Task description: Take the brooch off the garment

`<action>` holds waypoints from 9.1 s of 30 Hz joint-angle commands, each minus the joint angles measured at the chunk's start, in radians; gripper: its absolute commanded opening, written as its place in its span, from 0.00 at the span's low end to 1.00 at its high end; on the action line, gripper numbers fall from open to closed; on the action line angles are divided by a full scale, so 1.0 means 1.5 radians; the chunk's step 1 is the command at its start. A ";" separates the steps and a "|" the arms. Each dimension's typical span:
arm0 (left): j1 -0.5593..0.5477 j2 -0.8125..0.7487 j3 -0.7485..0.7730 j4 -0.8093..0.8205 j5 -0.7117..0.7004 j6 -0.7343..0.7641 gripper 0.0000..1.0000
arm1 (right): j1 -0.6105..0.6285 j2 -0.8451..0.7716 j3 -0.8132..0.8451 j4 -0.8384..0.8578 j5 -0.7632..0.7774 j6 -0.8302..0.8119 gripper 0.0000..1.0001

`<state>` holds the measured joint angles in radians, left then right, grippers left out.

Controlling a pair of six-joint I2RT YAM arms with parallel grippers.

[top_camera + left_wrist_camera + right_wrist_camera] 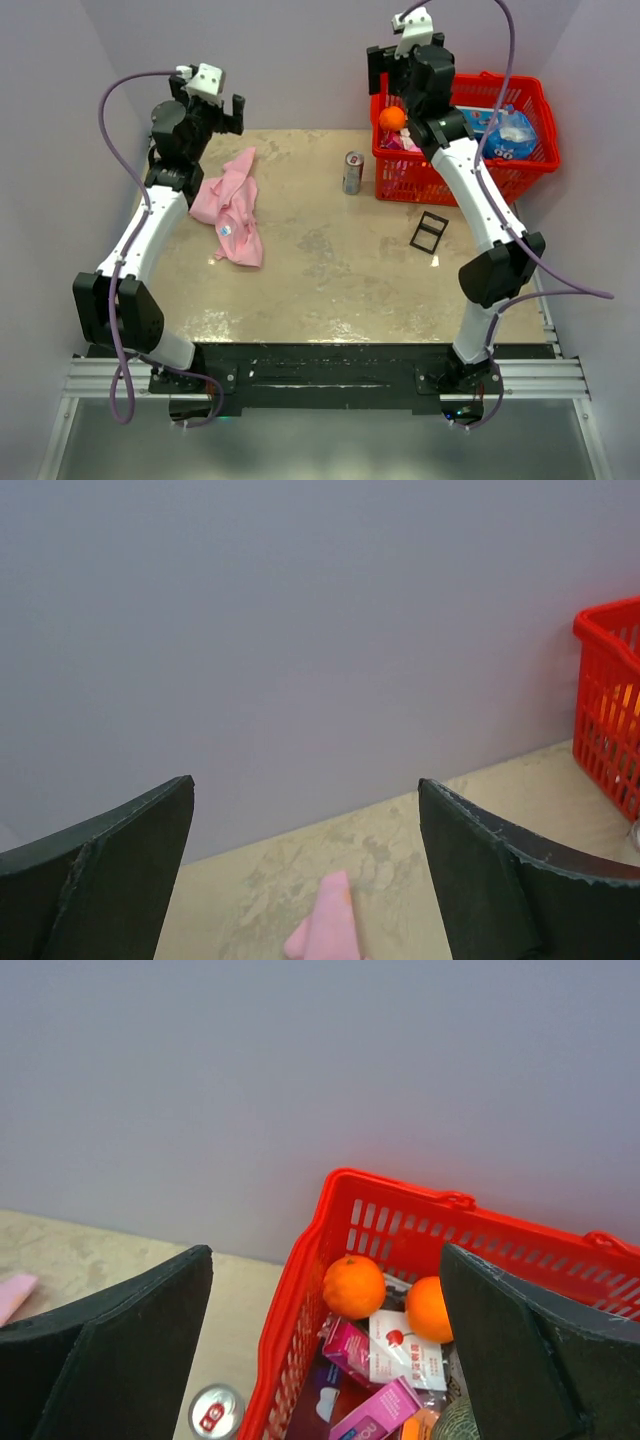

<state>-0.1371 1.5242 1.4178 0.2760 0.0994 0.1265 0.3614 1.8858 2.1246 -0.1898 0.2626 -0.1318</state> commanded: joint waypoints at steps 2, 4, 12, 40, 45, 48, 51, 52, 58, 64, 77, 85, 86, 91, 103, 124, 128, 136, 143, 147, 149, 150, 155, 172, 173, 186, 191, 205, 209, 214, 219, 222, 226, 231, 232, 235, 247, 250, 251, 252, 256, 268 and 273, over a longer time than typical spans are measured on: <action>0.028 -0.065 -0.057 -0.135 0.034 0.080 0.97 | 0.001 -0.065 -0.066 -0.047 -0.131 -0.060 0.99; 0.043 -0.072 -0.066 -0.168 0.045 0.082 0.95 | 0.001 -0.071 -0.081 -0.094 -0.260 -0.115 0.97; 0.161 -0.035 -0.140 -0.241 0.135 0.052 0.80 | 0.023 -0.107 -0.182 -0.164 -0.403 -0.131 0.95; 0.106 0.123 -0.105 -0.205 0.187 -0.054 0.74 | 0.067 -0.102 -0.236 -0.167 -0.399 -0.133 0.98; 0.037 0.082 -0.092 -0.288 -0.026 0.059 0.68 | 0.067 -0.098 -0.238 -0.166 -0.399 -0.132 0.98; 0.026 0.105 -0.028 -0.400 -0.057 0.088 0.62 | 0.067 -0.091 -0.233 -0.167 -0.403 -0.130 0.98; 0.025 0.090 -0.038 -0.416 -0.064 0.135 0.61 | 0.067 -0.084 -0.227 -0.168 -0.404 -0.127 0.98; 0.024 0.083 -0.041 -0.419 -0.080 0.148 0.59 | 0.067 -0.080 -0.225 -0.169 -0.404 -0.126 0.98; 0.024 0.067 -0.057 -0.471 -0.069 0.238 0.55 | 0.067 -0.066 -0.213 -0.171 -0.408 -0.122 0.98; 0.023 0.081 -0.055 -0.484 -0.027 0.226 0.56 | 0.073 -0.061 -0.210 -0.169 -0.404 -0.122 0.99; 0.021 0.165 0.006 -0.568 -0.012 0.206 0.41 | 0.076 -0.075 -0.235 -0.166 -0.387 -0.134 0.99; 0.021 0.175 0.004 -0.550 -0.049 0.216 0.43 | 0.076 -0.067 -0.232 -0.163 -0.387 -0.135 0.99; 0.021 0.178 0.004 -0.550 -0.052 0.217 0.43 | 0.075 -0.062 -0.230 -0.163 -0.388 -0.134 0.99; 0.021 0.197 0.007 -0.553 -0.045 0.220 0.43 | 0.076 -0.051 -0.215 -0.162 -0.388 -0.134 0.99; 0.020 0.240 0.070 -0.584 -0.029 0.218 0.09 | 0.076 -0.037 -0.209 -0.159 -0.385 -0.131 0.99; -0.038 0.128 0.544 -0.770 0.458 0.199 0.00 | 0.075 0.056 -0.121 -0.094 -0.311 -0.049 0.99; -0.029 0.024 0.488 -0.756 0.358 0.240 0.00 | 0.075 0.050 -0.133 -0.098 -0.312 -0.063 0.99; 0.140 -0.037 0.408 -0.743 0.292 0.285 0.00 | 0.075 0.049 -0.131 -0.106 -0.332 -0.073 0.99; 0.162 -0.086 0.263 -0.712 0.264 0.323 0.00 | 0.083 0.033 -0.123 -0.166 -0.491 -0.139 0.99; 0.162 -0.100 0.101 -0.678 0.223 0.322 0.00 | 0.096 0.033 -0.151 -0.211 -0.515 -0.225 0.99; 0.163 -0.106 0.057 -0.644 0.193 0.307 0.00 | 0.104 0.026 -0.203 -0.211 -0.509 -0.285 0.96; 0.163 -0.109 0.019 -0.635 0.184 0.306 0.00 | 0.110 0.019 -0.225 -0.209 -0.499 -0.305 0.96; 0.163 -0.122 -0.065 -0.580 0.117 0.283 0.00 | 0.130 0.018 -0.334 -0.256 -0.504 -0.468 0.83; 0.163 -0.055 -0.129 -0.520 0.126 0.055 0.00 | 0.259 -0.188 -0.768 -0.023 -0.575 -0.797 0.65; 0.163 -0.059 -0.134 -0.519 0.125 0.051 0.00 | 0.269 -0.183 -0.769 -0.020 -0.577 -0.798 0.64; 0.165 -0.091 -0.155 -0.508 0.098 0.036 0.00 | 0.310 -0.088 -0.717 -0.087 -0.578 -0.829 0.47; 0.166 -0.096 -0.155 -0.515 0.095 0.044 0.00 | 0.325 -0.066 -0.710 -0.077 -0.566 -0.806 0.45; 0.169 -0.117 -0.170 -0.510 0.106 0.055 0.00 | 0.355 0.001 -0.649 -0.167 -0.456 -0.766 0.23; 0.170 -0.126 -0.177 -0.507 0.120 0.079 0.00 | 0.355 -0.029 -0.662 -0.150 -0.424 -0.707 0.00; 0.169 -0.169 -0.159 -0.501 0.134 0.122 0.00 | 0.336 -0.124 -0.610 -0.050 -0.315 -0.568 0.00; 0.171 -0.235 -0.105 -0.543 0.157 0.196 0.00 | 0.203 -0.207 -0.543 0.048 -0.329 -0.412 0.00; 0.183 -0.229 -0.018 -0.587 0.110 0.218 0.00 | 0.150 -0.219 -0.486 0.061 -0.297 -0.354 0.00; 0.188 -0.235 0.030 -0.561 0.086 0.264 0.00 | 0.130 -0.199 -0.361 0.039 -0.271 -0.319 0.00; 0.199 -0.244 0.057 -0.477 0.052 0.212 0.00 | 0.130 -0.155 -0.222 -0.012 -0.189 -0.293 0.00; 0.200 -0.242 0.065 -0.459 0.039 0.202 0.00 | 0.130 -0.152 -0.183 -0.020 -0.182 -0.290 0.00; 0.202 -0.237 0.095 -0.437 -0.025 0.162 0.00 | 0.130 -0.165 -0.153 -0.027 -0.161 -0.292 0.00; 0.206 -0.307 0.137 -0.360 -0.118 0.282 0.00 | 0.130 -0.295 -0.194 -0.047 -0.118 -0.272 0.00; 0.205 -0.333 0.154 -0.362 -0.127 0.306 0.00 | 0.130 -0.347 -0.219 -0.071 -0.156 -0.256 0.00; 0.206 -0.339 0.172 -0.366 -0.128 0.310 0.00 | 0.130 -0.362 -0.222 -0.089 -0.174 -0.250 0.00; 0.206 -0.344 0.181 -0.377 -0.130 0.313 0.00 | 0.131 -0.376 -0.227 -0.099 -0.190 -0.240 0.00; 0.205 -0.377 0.208 -0.393 -0.149 0.328 0.00 | 0.131 -0.431 -0.224 -0.163 -0.246 -0.218 0.00; 0.205 -0.459 0.163 -0.443 -0.155 0.305 0.00 | 0.131 -0.528 -0.240 -0.283 -0.325 -0.233 0.00; 0.204 -0.474 0.046 -0.456 -0.111 0.293 0.00 | 0.131 -0.540 -0.383 -0.217 -0.312 -0.235 0.00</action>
<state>0.1635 0.8051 1.6085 -0.3733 -0.1047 0.5869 0.5610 1.0752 1.6894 -0.5705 -0.2054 -0.4789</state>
